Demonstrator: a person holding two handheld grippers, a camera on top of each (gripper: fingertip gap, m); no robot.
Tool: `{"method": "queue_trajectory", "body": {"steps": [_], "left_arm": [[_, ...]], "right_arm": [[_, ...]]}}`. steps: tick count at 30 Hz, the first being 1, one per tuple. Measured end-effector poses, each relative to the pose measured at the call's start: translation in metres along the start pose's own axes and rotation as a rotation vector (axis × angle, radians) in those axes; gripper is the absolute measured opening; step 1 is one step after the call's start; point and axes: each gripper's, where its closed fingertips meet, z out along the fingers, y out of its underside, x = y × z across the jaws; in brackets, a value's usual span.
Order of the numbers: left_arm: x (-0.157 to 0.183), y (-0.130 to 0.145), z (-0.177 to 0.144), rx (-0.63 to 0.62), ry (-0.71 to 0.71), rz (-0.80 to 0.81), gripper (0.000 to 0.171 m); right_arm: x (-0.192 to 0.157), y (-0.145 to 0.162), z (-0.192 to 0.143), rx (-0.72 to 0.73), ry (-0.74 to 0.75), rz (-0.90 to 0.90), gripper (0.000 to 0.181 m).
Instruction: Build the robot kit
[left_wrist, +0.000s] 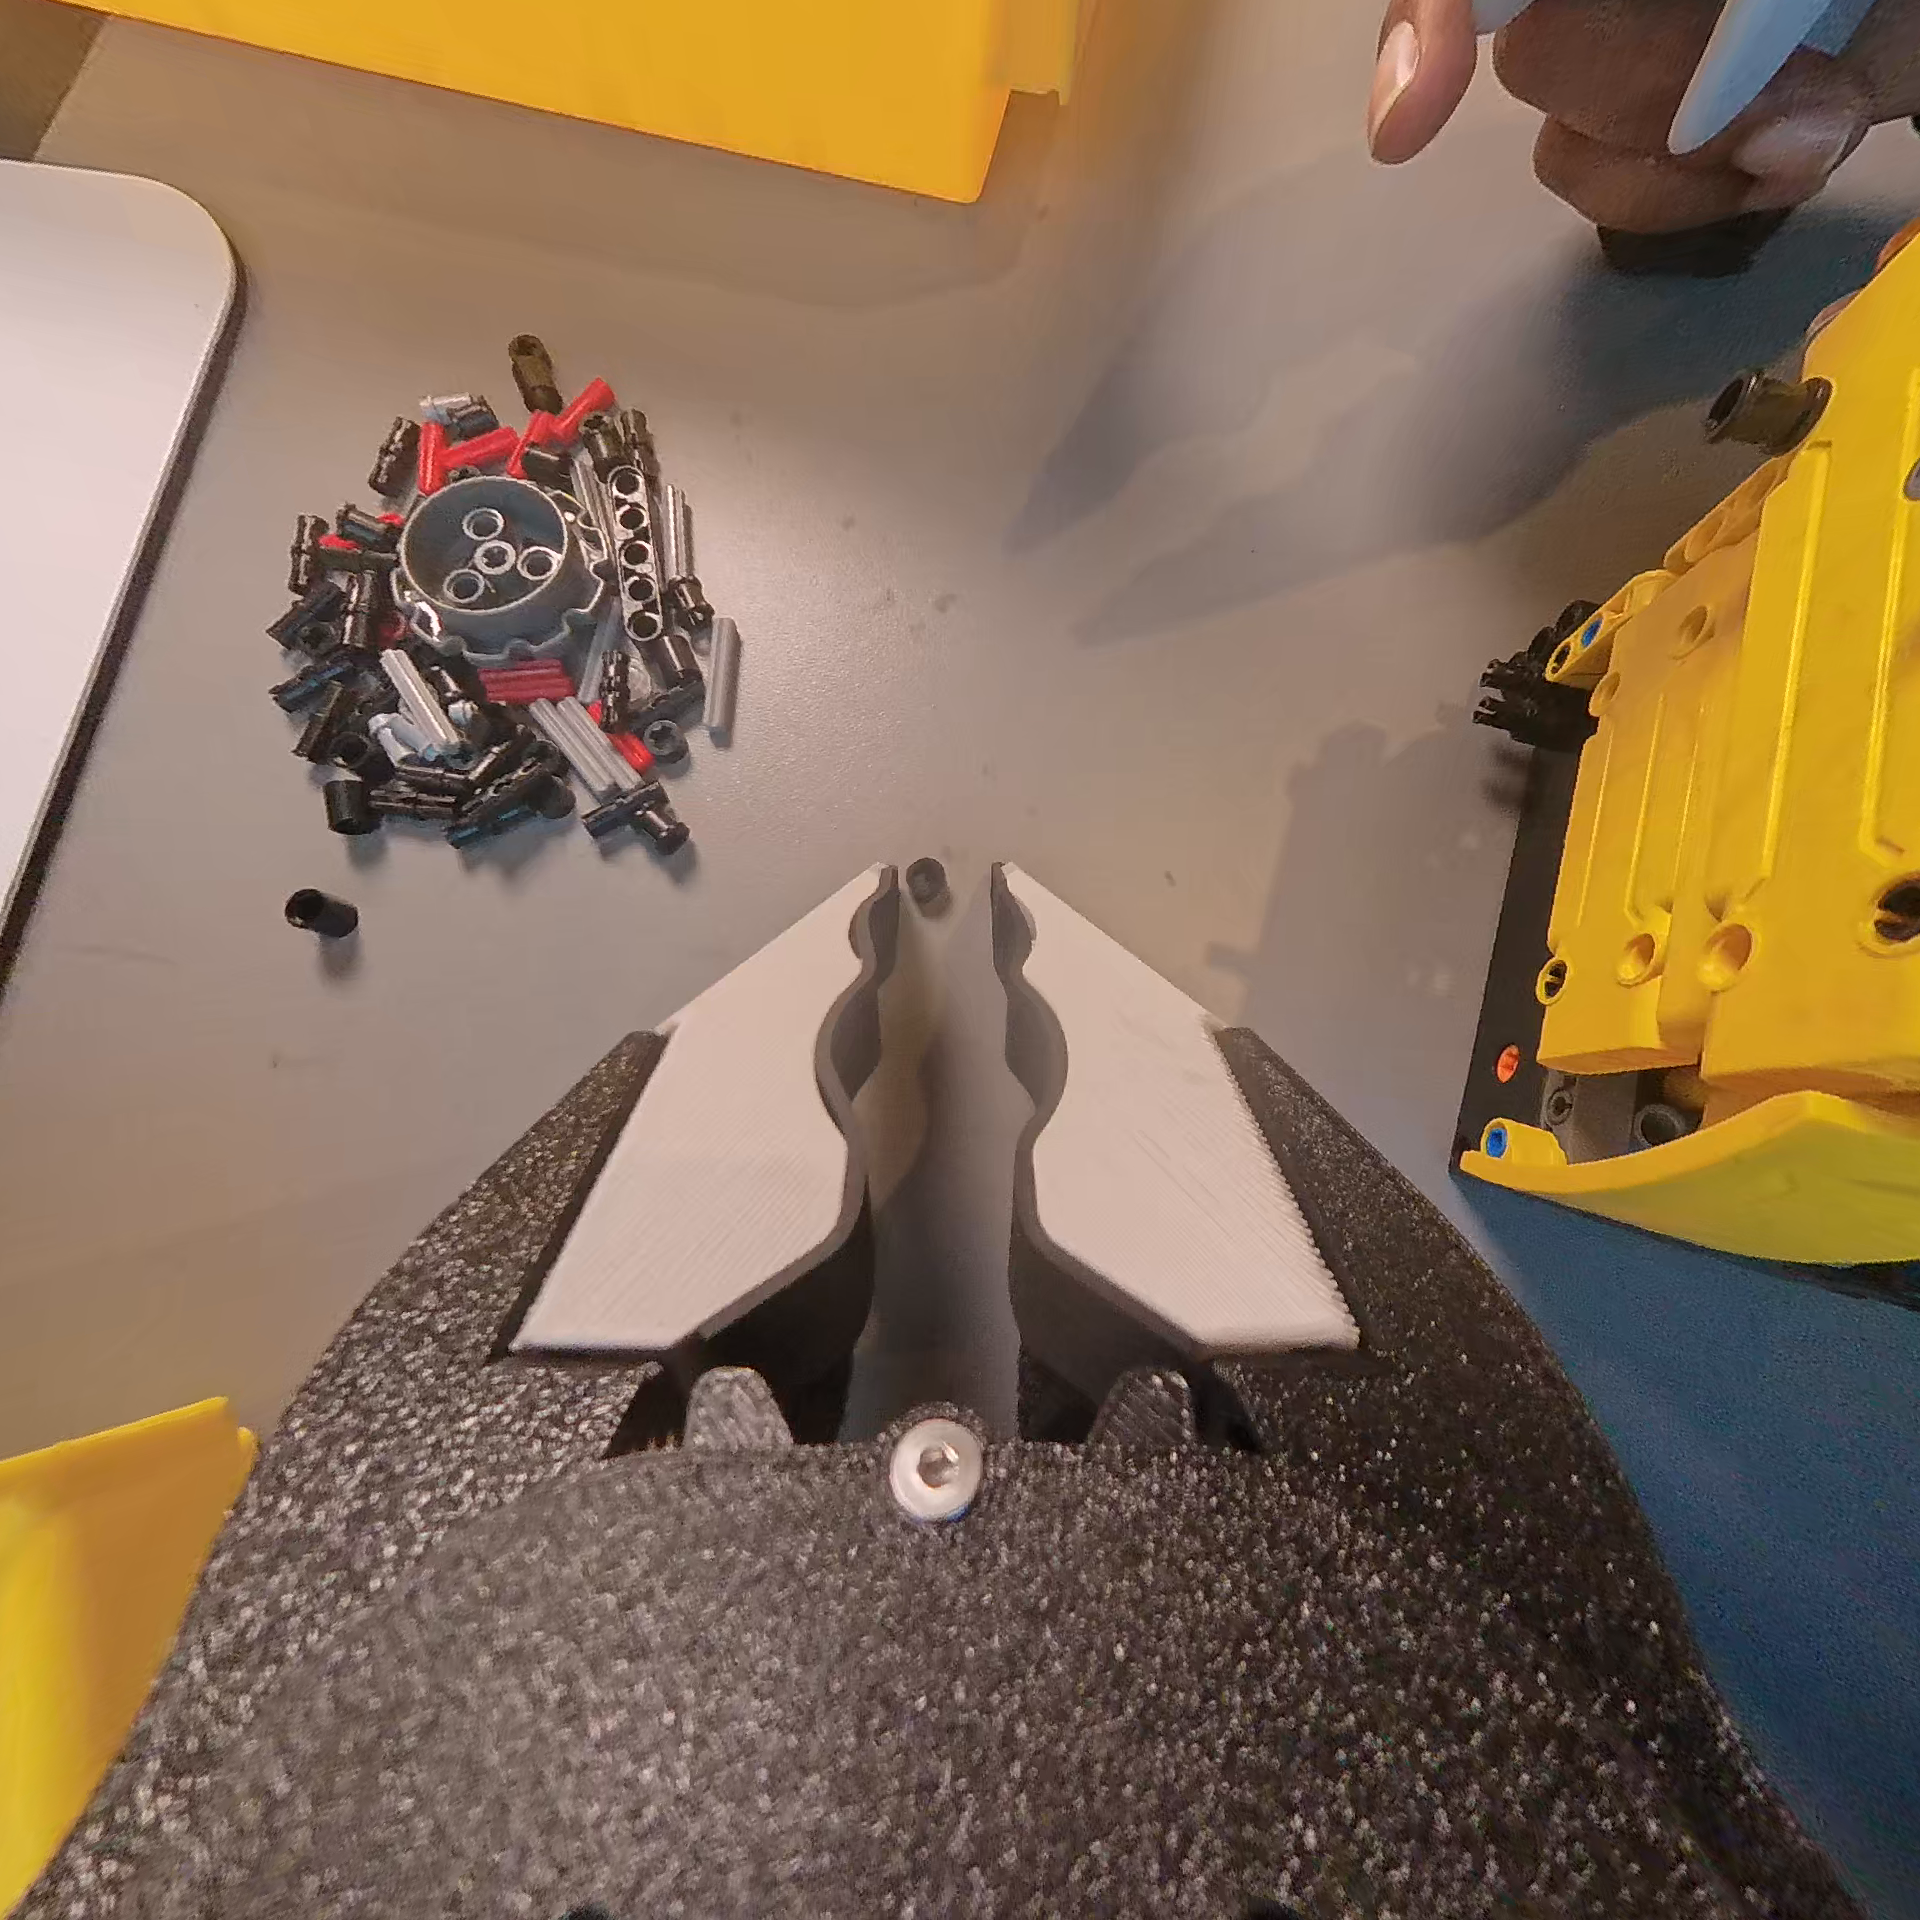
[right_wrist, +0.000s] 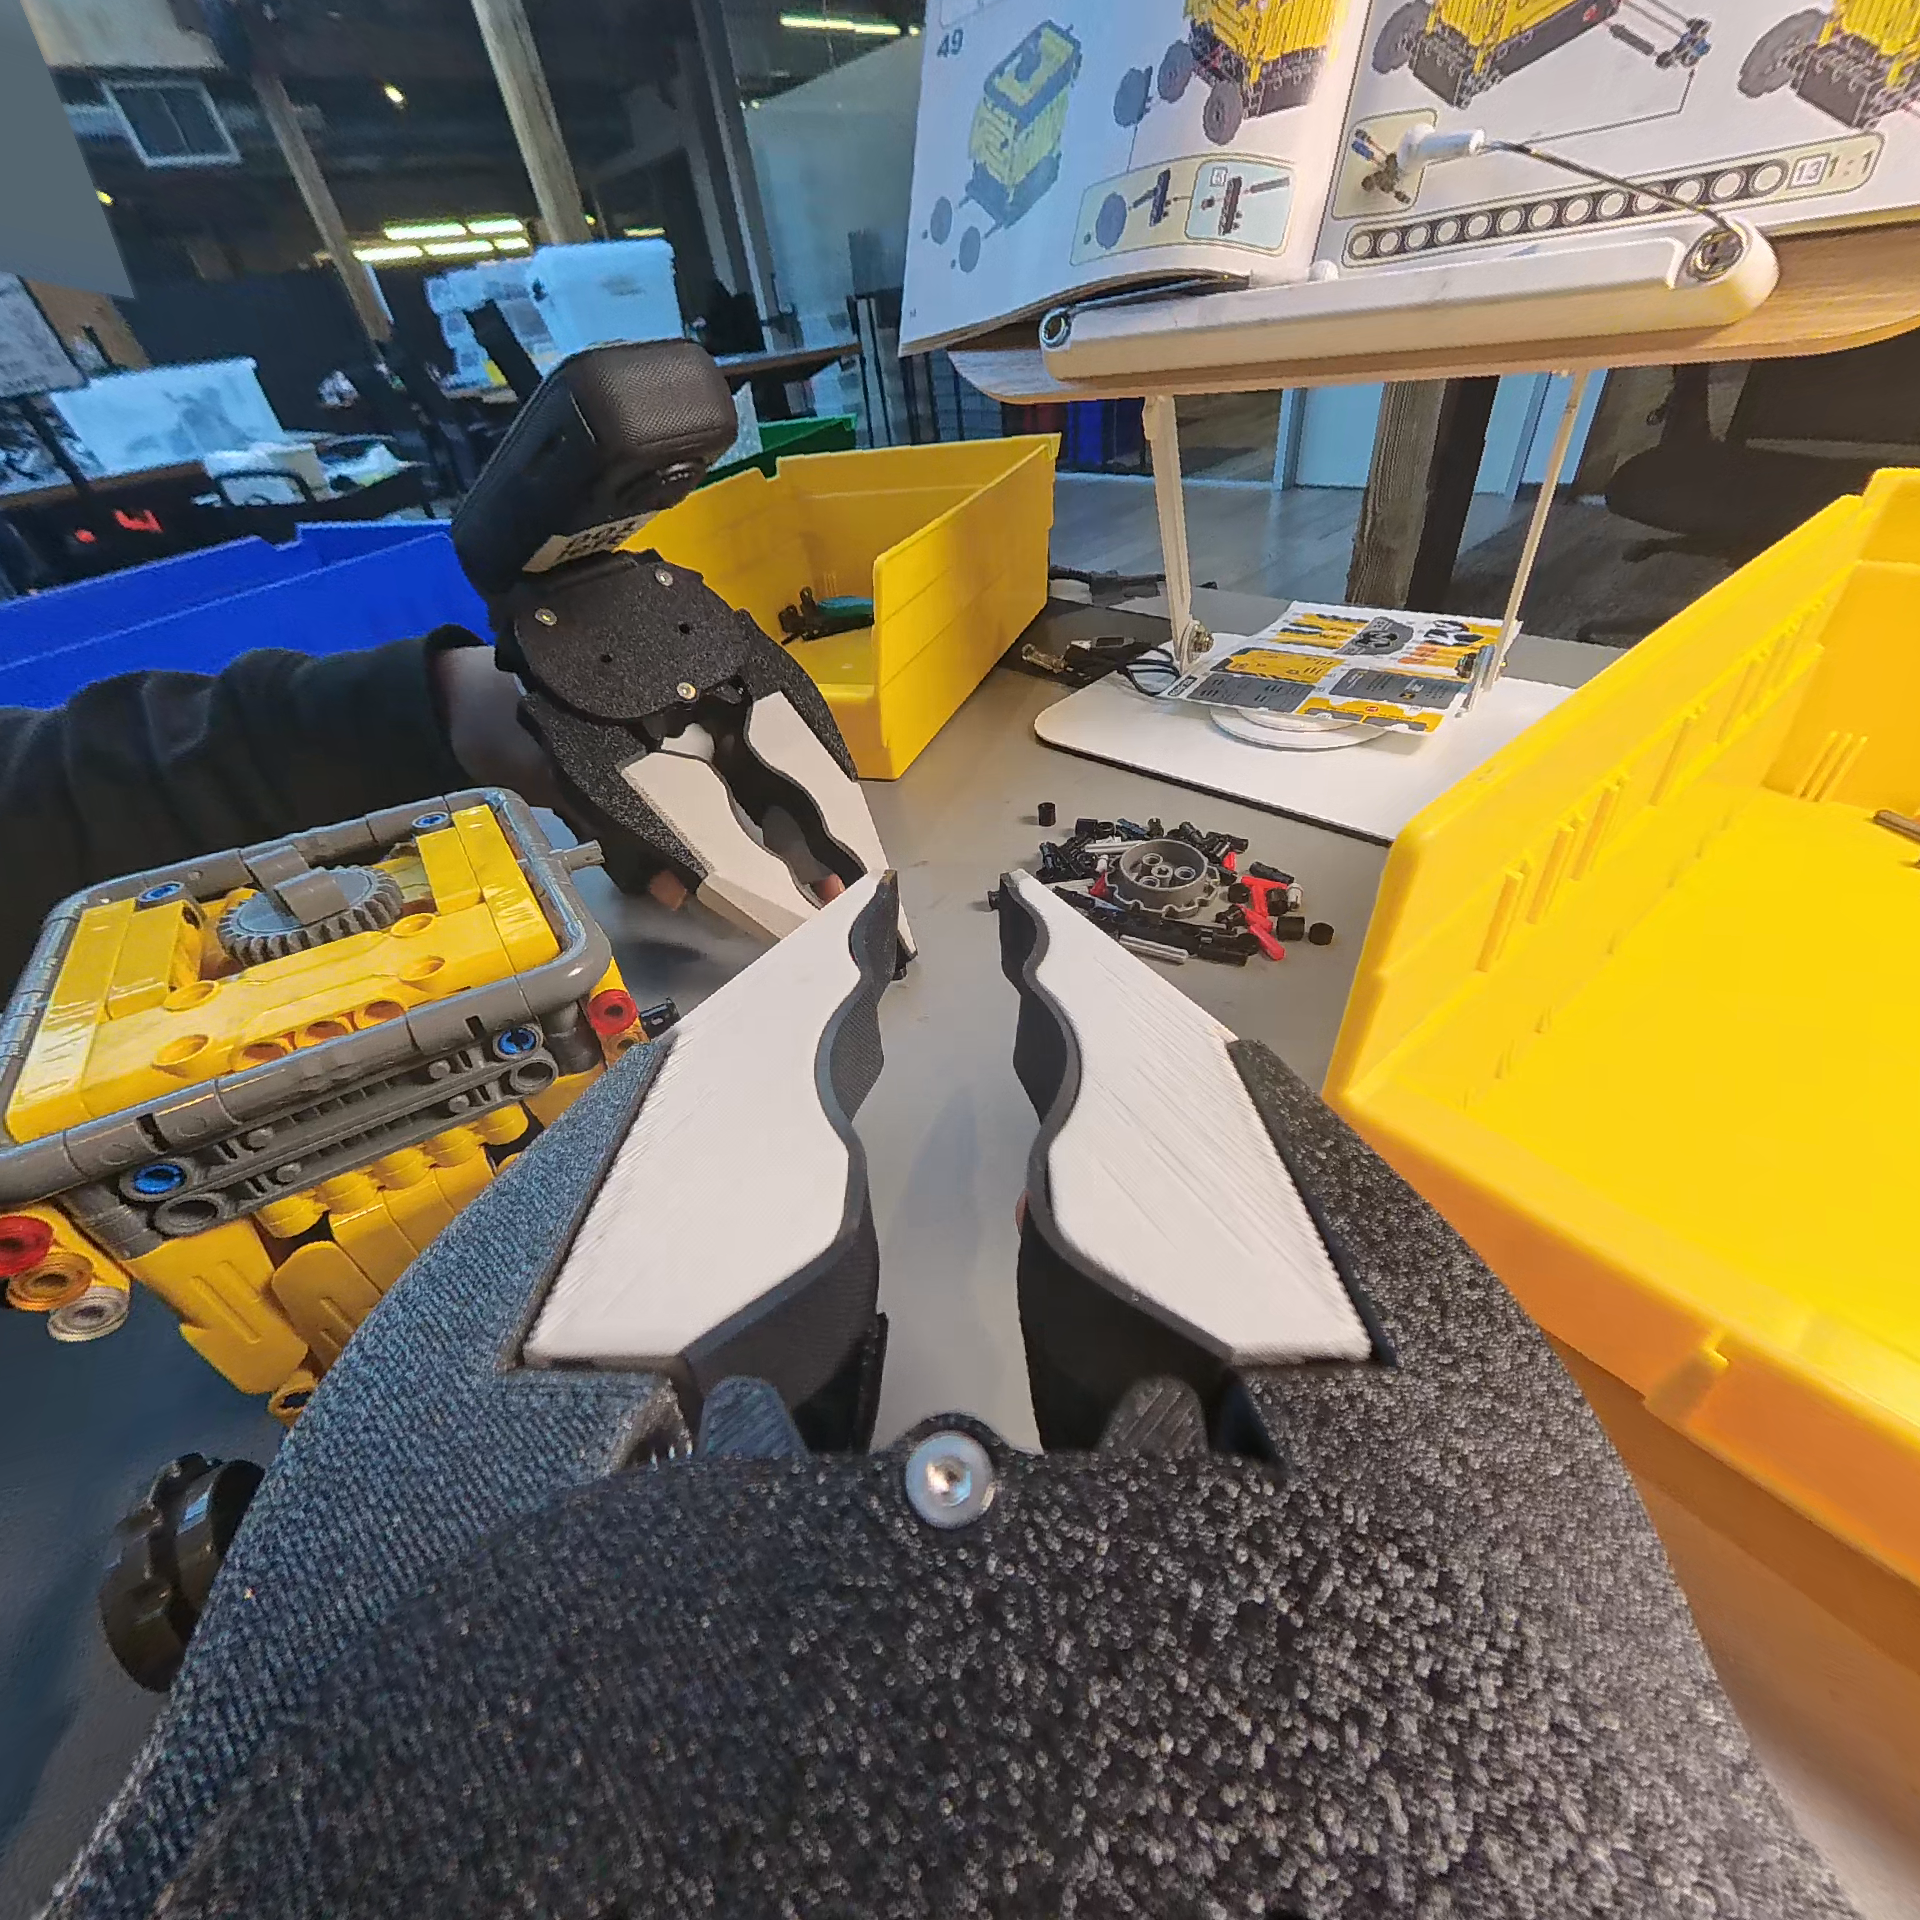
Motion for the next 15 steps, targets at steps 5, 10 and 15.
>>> {"method": "queue_trajectory", "body": {"steps": [5, 10, 15], "left_arm": [[-0.0094, 0.0041, -0.0043, -0.008, -0.028, -0.011, 0.022], [-0.0108, 0.0040, -0.0047, 0.014, -0.015, -0.022, 0.020], [-0.0089, 0.0002, -0.0007, 0.036, -0.012, 0.000, 0.011]], "right_arm": [[-0.0002, 0.0000, -0.0001, 0.000, -0.001, -0.001, 0.020], [-0.0006, 0.0002, 0.0001, -0.001, -0.002, -0.001, 0.020], [-0.0014, 0.0010, 0.0008, -0.005, -0.004, -0.004, 0.020]]}}
